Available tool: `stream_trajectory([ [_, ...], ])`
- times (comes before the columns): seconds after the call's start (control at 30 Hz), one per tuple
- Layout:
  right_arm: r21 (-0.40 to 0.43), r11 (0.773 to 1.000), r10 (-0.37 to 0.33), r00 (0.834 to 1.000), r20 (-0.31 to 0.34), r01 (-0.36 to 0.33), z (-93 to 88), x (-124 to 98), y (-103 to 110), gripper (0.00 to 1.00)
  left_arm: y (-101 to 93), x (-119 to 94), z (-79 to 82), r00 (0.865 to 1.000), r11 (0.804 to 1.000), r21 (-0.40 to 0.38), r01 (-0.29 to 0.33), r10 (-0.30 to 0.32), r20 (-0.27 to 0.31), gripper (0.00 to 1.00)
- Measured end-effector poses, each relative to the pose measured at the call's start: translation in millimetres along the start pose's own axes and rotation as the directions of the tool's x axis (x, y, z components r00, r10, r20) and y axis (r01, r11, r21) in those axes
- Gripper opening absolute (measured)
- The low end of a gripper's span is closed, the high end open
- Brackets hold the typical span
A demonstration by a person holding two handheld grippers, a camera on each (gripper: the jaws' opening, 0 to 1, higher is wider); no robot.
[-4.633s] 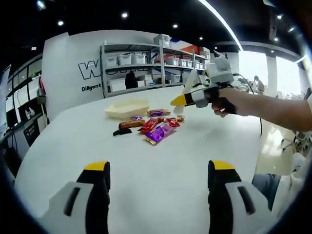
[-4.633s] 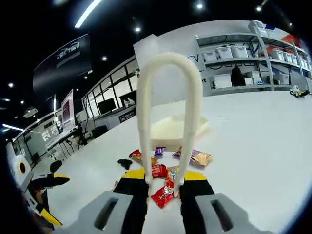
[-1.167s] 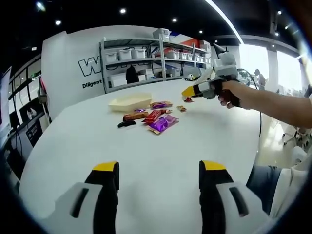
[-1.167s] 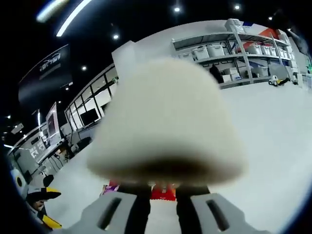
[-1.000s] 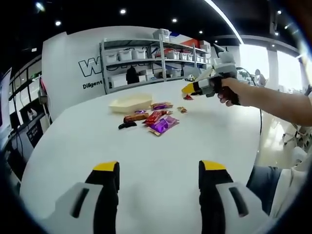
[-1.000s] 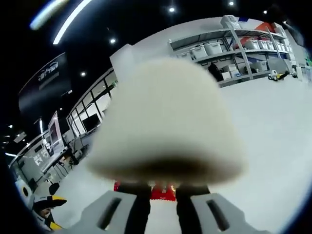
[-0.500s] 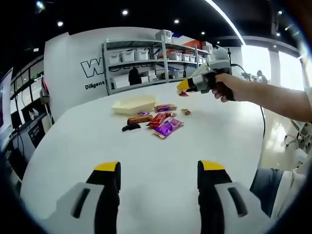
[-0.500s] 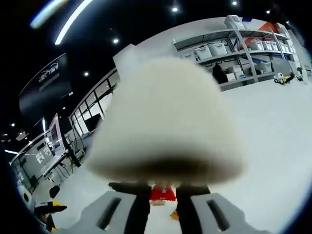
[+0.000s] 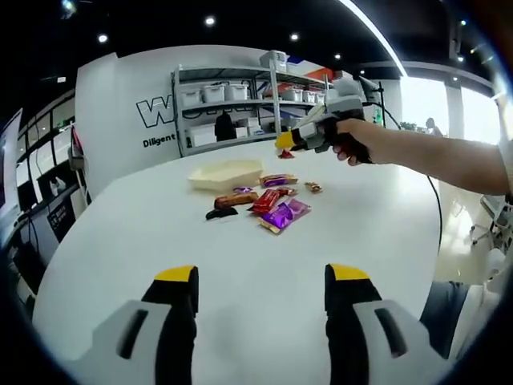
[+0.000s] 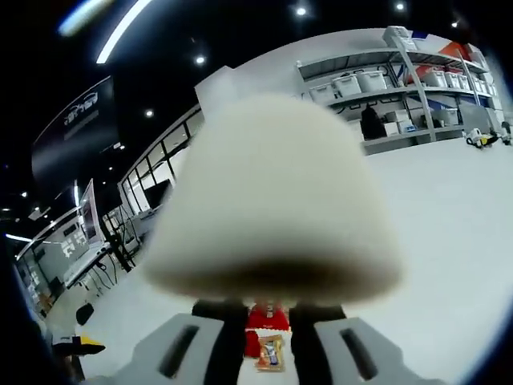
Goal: Place the target food into the container with the food tongs after gripping and lifting it, then release it inside without dropping or visibly crushing the food.
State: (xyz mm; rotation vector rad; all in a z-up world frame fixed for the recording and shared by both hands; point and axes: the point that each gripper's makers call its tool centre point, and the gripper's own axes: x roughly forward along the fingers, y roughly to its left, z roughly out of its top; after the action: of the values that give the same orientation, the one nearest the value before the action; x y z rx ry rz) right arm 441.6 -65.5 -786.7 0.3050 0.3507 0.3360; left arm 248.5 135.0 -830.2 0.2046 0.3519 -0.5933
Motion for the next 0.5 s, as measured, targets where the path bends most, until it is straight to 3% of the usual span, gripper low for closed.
stream_trajectory([
  [0.5,-0.024,0.999,0.021,0.999,-0.036,-0.022,4.1,48,8,0.13,2.5,5,17.1,1.000,1.000,-0.012,-0.004,0.004,0.027,0.63],
])
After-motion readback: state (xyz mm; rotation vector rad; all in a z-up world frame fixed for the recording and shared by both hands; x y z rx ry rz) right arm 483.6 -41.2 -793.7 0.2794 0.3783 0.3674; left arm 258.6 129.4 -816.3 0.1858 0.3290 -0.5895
